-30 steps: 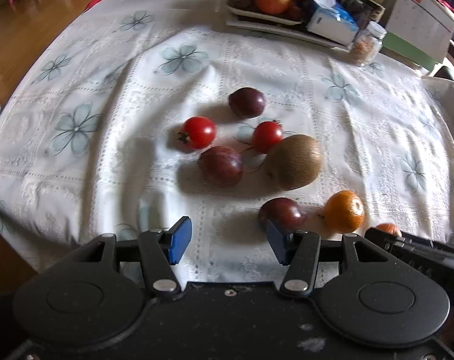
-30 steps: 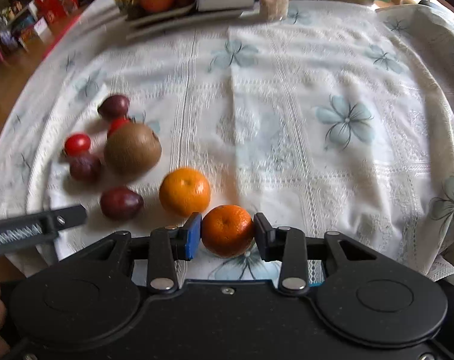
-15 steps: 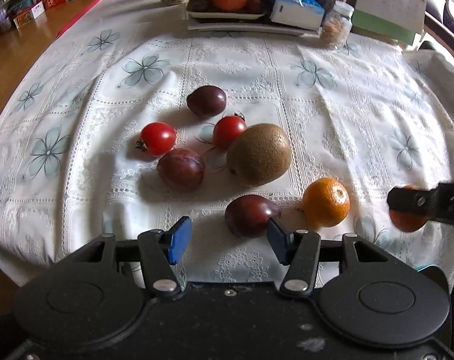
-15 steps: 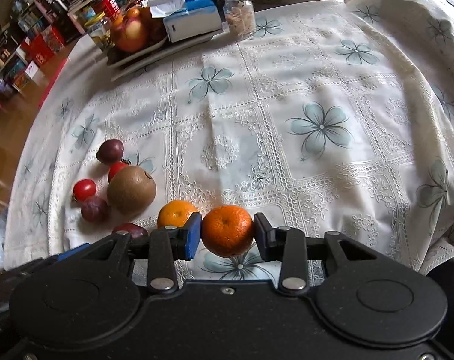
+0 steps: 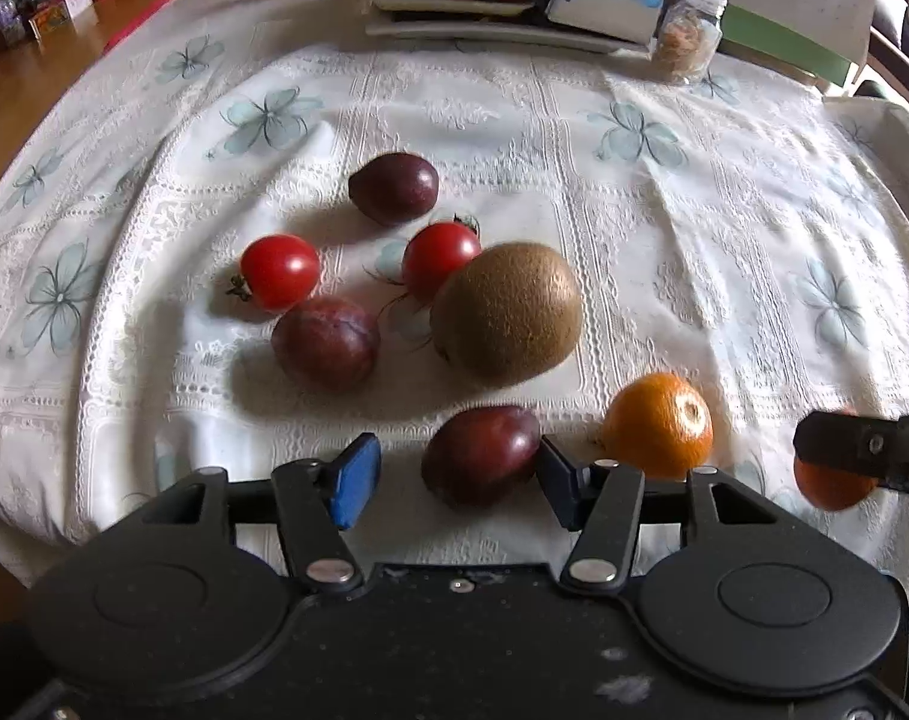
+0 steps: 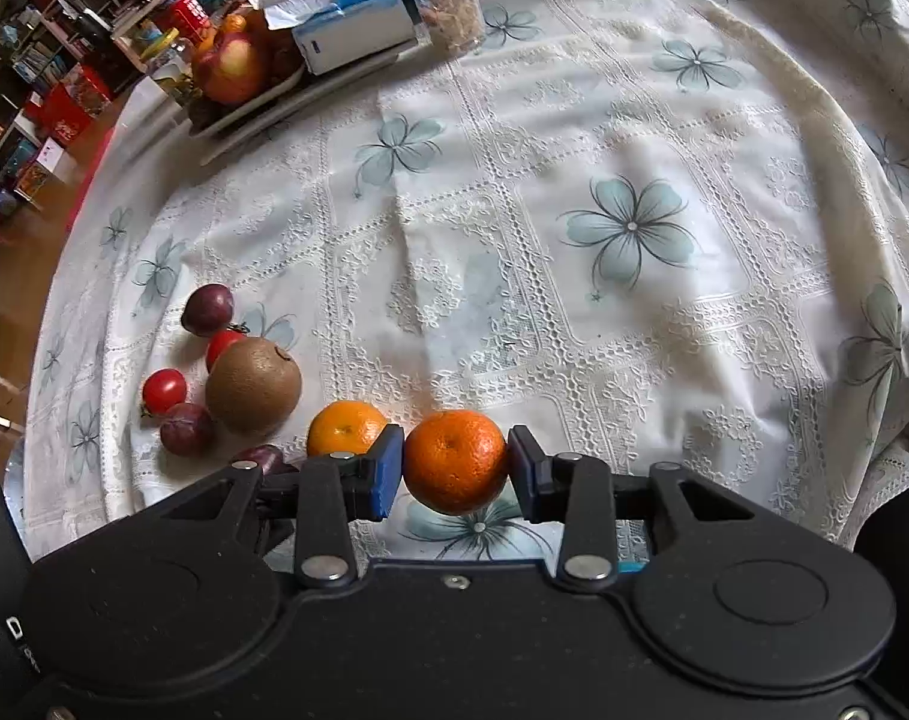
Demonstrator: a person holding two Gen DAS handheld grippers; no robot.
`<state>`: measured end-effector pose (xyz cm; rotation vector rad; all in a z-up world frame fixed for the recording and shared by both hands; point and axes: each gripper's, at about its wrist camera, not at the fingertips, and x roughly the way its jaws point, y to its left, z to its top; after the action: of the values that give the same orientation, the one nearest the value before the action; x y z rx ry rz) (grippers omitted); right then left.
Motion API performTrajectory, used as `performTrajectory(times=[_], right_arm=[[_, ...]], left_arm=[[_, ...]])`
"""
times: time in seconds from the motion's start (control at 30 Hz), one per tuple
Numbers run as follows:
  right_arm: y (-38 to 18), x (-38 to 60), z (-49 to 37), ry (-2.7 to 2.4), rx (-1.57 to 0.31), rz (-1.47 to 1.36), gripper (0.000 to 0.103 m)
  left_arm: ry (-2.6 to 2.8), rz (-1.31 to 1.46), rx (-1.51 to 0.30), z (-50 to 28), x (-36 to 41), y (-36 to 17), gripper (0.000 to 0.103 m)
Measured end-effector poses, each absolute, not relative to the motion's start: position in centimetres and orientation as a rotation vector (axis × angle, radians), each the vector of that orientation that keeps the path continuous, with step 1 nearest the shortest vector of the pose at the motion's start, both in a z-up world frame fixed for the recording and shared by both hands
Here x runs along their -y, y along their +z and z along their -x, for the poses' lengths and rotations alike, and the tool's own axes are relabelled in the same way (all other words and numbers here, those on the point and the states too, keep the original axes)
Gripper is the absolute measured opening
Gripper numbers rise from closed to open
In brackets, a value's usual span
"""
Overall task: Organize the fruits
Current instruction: 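Grasp the plum with left gripper while right gripper carries the orange toward tray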
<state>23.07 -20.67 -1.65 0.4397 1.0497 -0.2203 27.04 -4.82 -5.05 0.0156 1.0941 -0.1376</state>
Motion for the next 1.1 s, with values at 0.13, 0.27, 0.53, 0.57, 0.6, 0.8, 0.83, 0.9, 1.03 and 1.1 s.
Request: performTrajectory(times=[0.13,0.27,0.53,0.57,0.6,0.8,0.83,0.9,1.03,1.1], right_arm=[[-1.7,20.5,-23.1,-0.231,-1.047,-0.422,0.047],[-1.5,20.3,-23.0,-0.220,-1.035,-0.403,0.047],[-1.2,19.3,-22.6,-0.238,-0.995,-0.316,0.047],[-1.2,19.2,-22.6,-0.236,-0.993,-0.311,0.047],[-1.2,19.1,-22.6,-0.235,-0.990,-0.306,0.047],[-1.5,19.0,-22.5,-0.276,-0.966,-0.267,0.047],[-1.5,19.0,-22.4,-0.282,-0.958,-0.263,0.047],[-1.4,19.2,-22.1,-0.289,-0.940,-0.262,0.047],[-0.7,19.9,-20.8,-0.286,-0.887,-0.280,0.047],[-0.1,20.1,-19.9,-0.277,-0.858,-0.285,0.047]], left_arm=[[-0.131,-0.023,-1.089,-27.2,5.1,-5.2,0.056],[-0.145,-0.016,-1.088,-27.2,5.0,-5.0,0.038],[-0.126,0.047,-1.094,-26.9,3.6,-4.3,0.037],[-0.126,0.055,-1.093,-26.8,3.4,-4.0,0.037],[-0.127,0.065,-1.091,-26.8,3.2,-3.8,0.037],[-0.121,0.095,-1.046,-25.9,2.2,-1.7,0.037],[-0.119,0.095,-1.033,-25.6,2.0,-1.3,0.037],[-0.119,0.091,-1.014,-25.0,1.7,-0.6,0.037],[-0.124,0.084,-0.985,-23.0,0.9,0.7,0.037],[-0.130,0.082,-0.973,-22.0,0.5,1.2,0.037]])
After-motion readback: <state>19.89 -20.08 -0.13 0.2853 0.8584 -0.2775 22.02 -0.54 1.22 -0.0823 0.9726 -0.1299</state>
